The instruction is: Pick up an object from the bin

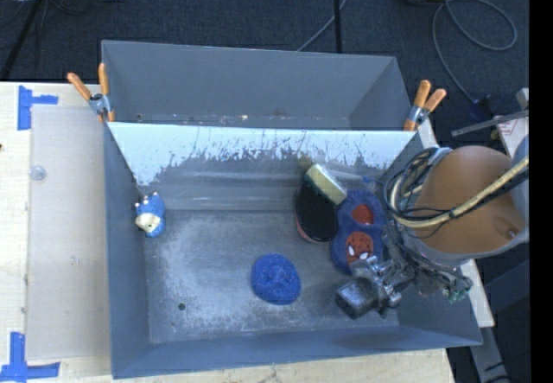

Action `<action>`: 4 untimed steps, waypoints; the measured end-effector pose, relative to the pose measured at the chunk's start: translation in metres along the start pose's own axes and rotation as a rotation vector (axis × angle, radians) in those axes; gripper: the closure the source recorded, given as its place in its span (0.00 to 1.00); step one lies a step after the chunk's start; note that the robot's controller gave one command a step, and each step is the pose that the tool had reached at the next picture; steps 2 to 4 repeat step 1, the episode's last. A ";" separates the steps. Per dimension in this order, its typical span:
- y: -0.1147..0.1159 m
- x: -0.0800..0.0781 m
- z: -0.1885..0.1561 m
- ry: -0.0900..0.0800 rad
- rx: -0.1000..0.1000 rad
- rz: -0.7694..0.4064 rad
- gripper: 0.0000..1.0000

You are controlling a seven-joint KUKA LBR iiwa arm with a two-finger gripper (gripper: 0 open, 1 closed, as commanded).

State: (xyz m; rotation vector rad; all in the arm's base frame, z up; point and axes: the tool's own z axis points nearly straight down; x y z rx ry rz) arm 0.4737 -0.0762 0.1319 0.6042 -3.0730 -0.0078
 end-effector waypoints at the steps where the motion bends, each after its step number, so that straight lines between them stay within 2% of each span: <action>1: 0.000 0.000 -0.016 -0.001 0.000 0.001 1.00; 4: 0.000 0.000 -0.016 -0.001 0.000 0.001 1.00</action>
Offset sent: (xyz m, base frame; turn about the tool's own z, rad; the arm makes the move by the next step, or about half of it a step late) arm 0.0000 0.0000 0.0361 0.0000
